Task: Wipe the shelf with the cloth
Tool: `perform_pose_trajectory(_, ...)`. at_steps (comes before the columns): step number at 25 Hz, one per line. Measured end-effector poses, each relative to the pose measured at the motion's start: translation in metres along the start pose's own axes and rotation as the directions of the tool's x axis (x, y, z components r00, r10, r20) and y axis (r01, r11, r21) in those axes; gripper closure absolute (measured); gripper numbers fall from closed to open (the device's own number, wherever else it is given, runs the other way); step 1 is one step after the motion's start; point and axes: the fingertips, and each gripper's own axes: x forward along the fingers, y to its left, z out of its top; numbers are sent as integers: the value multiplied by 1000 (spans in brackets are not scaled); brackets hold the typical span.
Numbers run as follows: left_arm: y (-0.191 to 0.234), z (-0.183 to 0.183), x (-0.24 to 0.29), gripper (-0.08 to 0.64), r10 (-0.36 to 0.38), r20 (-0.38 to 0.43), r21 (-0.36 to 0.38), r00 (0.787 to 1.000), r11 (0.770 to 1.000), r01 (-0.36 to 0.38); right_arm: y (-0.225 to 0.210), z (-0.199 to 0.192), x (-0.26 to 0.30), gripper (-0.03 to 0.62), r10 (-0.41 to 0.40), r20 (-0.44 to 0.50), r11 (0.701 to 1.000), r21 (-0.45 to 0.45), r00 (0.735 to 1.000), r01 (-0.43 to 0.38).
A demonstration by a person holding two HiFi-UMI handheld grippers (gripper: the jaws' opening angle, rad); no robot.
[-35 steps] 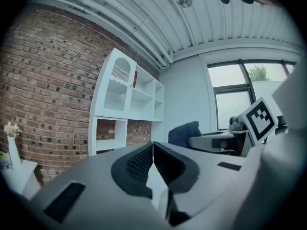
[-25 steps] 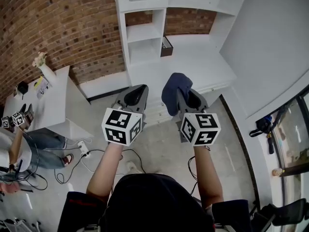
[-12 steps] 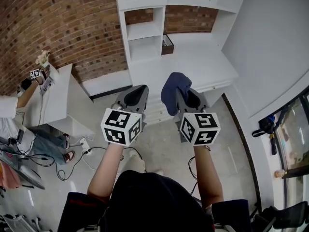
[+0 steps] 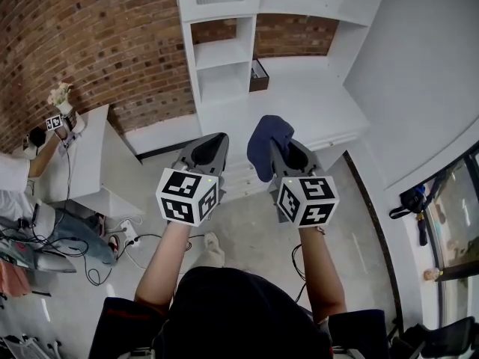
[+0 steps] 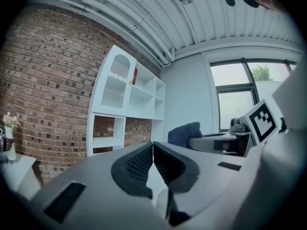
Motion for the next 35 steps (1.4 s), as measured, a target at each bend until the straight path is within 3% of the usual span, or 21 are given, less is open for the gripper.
perform_pose_trajectory(18,80,20,72,543,-13,3,-13,1000,1000,13,-15,28,113,509,5,3,1000,-14,1000,-5)
perform_pose_trajectory(35,164,38,114,543,-60,24,-31,998,998,61,-5,47,203,509,-58,0,998,-33,998,58)
